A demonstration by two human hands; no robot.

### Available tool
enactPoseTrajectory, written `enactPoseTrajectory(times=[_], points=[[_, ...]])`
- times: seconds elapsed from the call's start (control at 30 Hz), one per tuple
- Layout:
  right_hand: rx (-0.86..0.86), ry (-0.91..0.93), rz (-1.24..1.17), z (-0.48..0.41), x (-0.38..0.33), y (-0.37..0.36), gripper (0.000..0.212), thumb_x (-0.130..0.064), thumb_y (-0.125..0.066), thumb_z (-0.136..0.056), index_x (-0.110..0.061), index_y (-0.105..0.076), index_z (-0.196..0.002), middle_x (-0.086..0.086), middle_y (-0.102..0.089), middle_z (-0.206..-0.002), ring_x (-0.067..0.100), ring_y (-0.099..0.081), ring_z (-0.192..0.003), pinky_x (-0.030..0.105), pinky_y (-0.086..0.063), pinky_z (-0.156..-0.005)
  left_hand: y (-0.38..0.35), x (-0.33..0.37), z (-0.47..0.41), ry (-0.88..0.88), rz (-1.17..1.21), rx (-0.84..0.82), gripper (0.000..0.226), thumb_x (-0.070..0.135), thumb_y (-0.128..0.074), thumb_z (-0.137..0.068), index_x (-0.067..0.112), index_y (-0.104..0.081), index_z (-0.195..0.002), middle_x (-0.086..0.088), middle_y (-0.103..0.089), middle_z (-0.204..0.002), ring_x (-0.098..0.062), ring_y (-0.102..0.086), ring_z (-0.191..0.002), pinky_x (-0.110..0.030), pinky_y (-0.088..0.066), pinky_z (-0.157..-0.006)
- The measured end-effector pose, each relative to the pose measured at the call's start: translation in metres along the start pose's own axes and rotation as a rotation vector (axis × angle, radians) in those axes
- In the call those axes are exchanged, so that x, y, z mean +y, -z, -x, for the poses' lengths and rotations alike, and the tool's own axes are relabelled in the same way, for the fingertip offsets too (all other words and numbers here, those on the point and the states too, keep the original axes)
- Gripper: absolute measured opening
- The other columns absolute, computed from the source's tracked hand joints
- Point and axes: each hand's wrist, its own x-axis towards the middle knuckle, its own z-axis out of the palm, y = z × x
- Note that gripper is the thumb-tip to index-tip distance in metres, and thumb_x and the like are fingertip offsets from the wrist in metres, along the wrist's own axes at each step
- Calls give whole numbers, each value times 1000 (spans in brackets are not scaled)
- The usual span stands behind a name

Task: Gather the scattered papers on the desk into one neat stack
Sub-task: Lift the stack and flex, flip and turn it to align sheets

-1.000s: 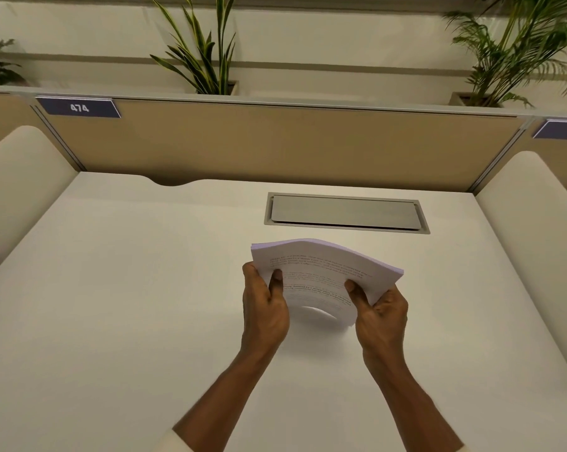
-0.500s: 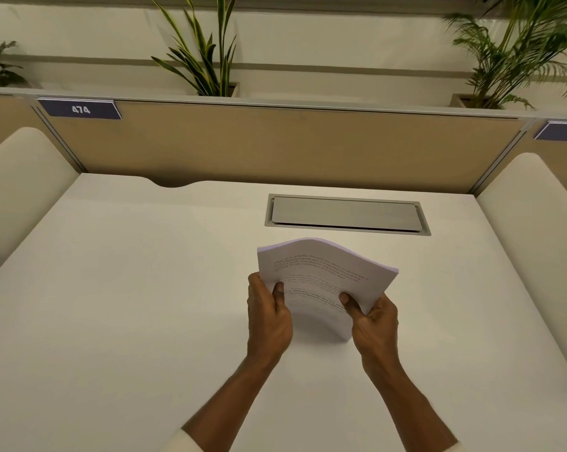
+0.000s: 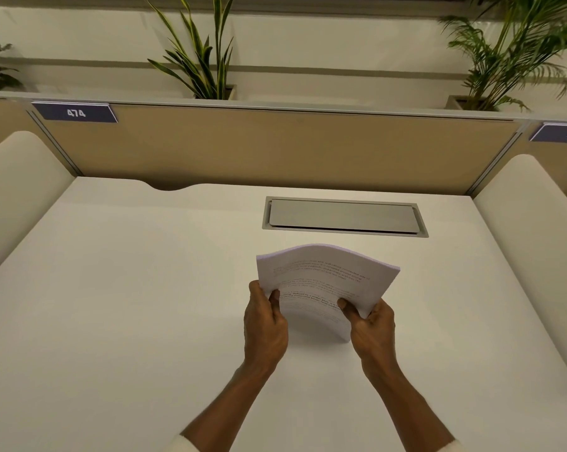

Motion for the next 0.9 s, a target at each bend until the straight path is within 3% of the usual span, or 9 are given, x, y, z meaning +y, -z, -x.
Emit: enactPoseTrajectory(times=[0.2, 0.3, 0.4, 0.5, 0.6, 0.7, 0.8, 0.83, 0.9], points=[[-92, -2, 74, -12, -8, 20, 35, -5, -84, -92, -36, -74, -105, -21, -85, -95, 6, -81, -89, 32, -64, -81, 26, -10, -15, -98, -127, -162, 11, 19, -59, -108, 14, -62, -118, 5, -81, -112, -24, -78, -89, -46, -65, -73], [-233, -72, 101, -18, -6, 36, 33, -8, -87, -90, -26, -78, -115, -9, -87, -103, 18, -85, -90, 39, -69, -81, 40, -21, -24, 40, 17, -359, 18, 18, -68, -104, 25, -72, -120, 15, -83, -109, -9, -81, -94, -41, -68, -83], [-400, -197, -11, -19, -1, 47, 33, -18, -90, -88, -23, -83, -119, 5, -86, -117, 31, -84, -105, 38, -69, -83, 50, -34, -22, 158, 180, -456, 27, 14, -70, -103, 30, -75, -124, 11, -85, -112, -15, -82, -100, -32, -67, -78], [-544, -379, -85, -14, 12, 55, 38, -22, -91, -88, -17, -82, -124, 15, -82, -126, 40, -80, -113, 43, -68, -86, 53, -46, -16, 273, 314, -374, 28, 11, -71, -103, 29, -75, -124, 7, -86, -110, -20, -83, -99, -32, -66, -72], [-623, -443, -38, -4, 27, 66, 48, -31, -95, -83, -19, -80, -127, 15, -81, -128, 34, -81, -110, 37, -66, -85, 54, -55, -13, 354, 385, -227, 27, 7, -71, -102, 24, -76, -122, 3, -86, -106, -18, -84, -94, -30, -65, -68], [-552, -492, -164, 7, 43, 68, 64, -35, -105, -64, -12, -81, -119, 25, -81, -120, 41, -82, -101, 36, -66, -80, 56, -61, -8, 412, 474, -101, 25, 2, -69, -102, 22, -76, -116, 4, -87, -104, -13, -84, -88, -26, -65, -64], [-400, -509, -360, 23, 54, 51, 54, -34, -110, -47, -15, -83, -90, 17, -83, -108, 32, -83, -89, 36, -67, -79, 54, -62, 1, 426, 521, -26, 24, 2, -68, -103, 20, -77, -117, 1, -86, -105, -17, -84, -91, -29, -67, -68], [-384, -510, -388, 31, 53, 42, 51, -36, -110, -49, -18, -83, -89, 14, -84, -108, 29, -83, -88, 36, -67, -79, 52, -62, 4, 423, 529, -10, 24, 3, -68, -104, 21, -76, -117, 1, -86, -105, -17, -83, -90, -29, -67, -68], [-357, -486, -404, 43, 47, 24, 53, -35, -104, -61, -19, -84, -107, 10, -84, -118, 28, -84, -96, 37, -67, -78, 45, -60, 12, 416, 557, 2, 25, 3, -67, -104, 23, -76, -115, 2, -86, -105, -15, -83, -89, -26, -66, -66]])
